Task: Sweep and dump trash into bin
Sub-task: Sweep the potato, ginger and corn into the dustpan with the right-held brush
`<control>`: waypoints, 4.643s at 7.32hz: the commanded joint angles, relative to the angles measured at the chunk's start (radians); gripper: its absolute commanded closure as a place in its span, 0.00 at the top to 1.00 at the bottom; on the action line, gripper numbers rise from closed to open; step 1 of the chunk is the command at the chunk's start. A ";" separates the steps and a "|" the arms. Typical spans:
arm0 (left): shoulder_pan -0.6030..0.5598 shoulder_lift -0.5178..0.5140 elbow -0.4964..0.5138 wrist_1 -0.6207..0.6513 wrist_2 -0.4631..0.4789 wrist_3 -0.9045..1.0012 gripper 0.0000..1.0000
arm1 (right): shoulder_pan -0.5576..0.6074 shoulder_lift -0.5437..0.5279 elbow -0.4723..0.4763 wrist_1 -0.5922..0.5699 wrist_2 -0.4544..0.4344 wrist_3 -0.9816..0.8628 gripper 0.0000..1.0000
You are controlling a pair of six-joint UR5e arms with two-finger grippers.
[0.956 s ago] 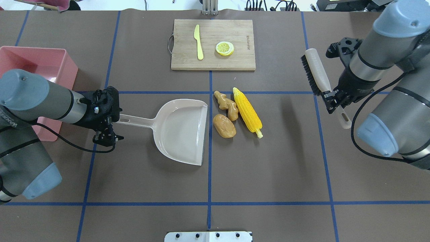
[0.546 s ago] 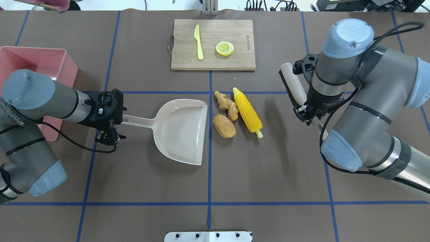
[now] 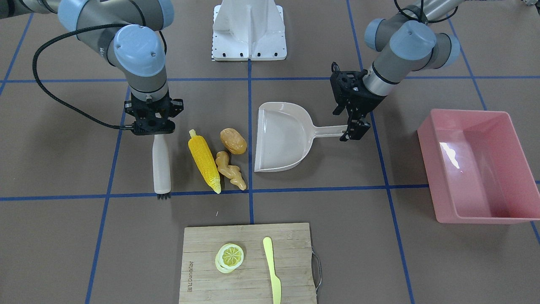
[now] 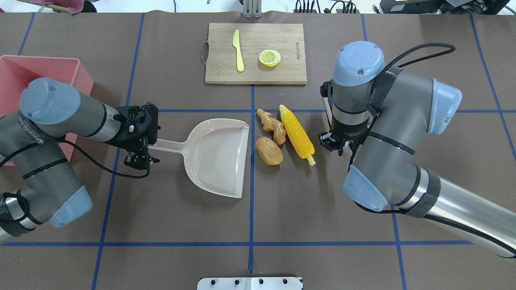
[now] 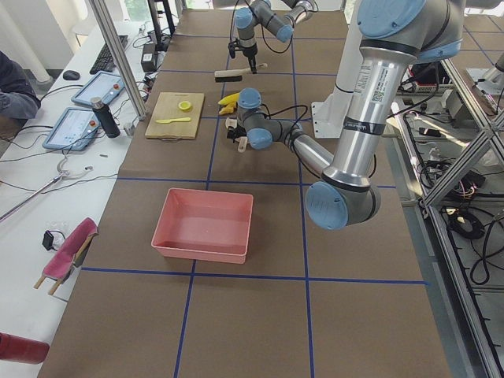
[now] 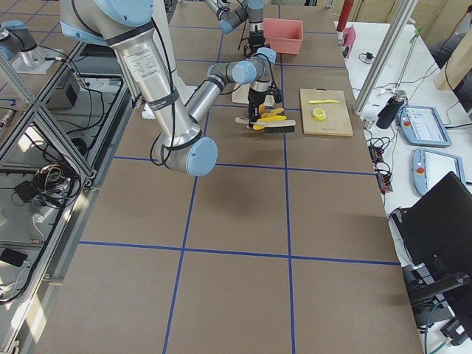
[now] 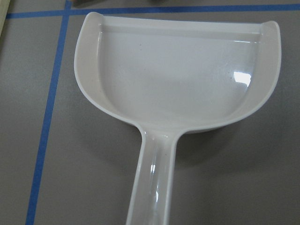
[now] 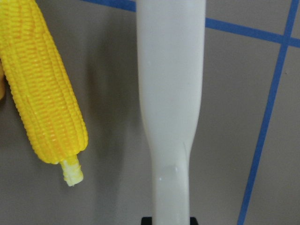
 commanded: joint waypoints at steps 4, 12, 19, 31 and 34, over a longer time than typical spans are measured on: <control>0.014 -0.028 0.033 0.013 -0.010 0.006 0.96 | -0.106 0.030 -0.006 0.005 -0.014 0.065 0.00; -0.003 -0.020 0.030 0.010 -0.010 0.002 0.98 | -0.195 0.038 -0.059 0.263 -0.040 0.275 0.00; -0.012 -0.017 0.033 0.005 -0.010 -0.002 0.97 | -0.267 0.085 -0.132 0.520 -0.076 0.511 0.00; -0.028 -0.002 0.053 0.017 -0.125 -0.075 0.16 | -0.265 0.104 -0.090 0.773 0.047 0.955 0.00; -0.031 -0.002 0.051 0.017 -0.125 -0.075 0.10 | -0.196 0.081 0.045 0.450 0.113 0.788 0.00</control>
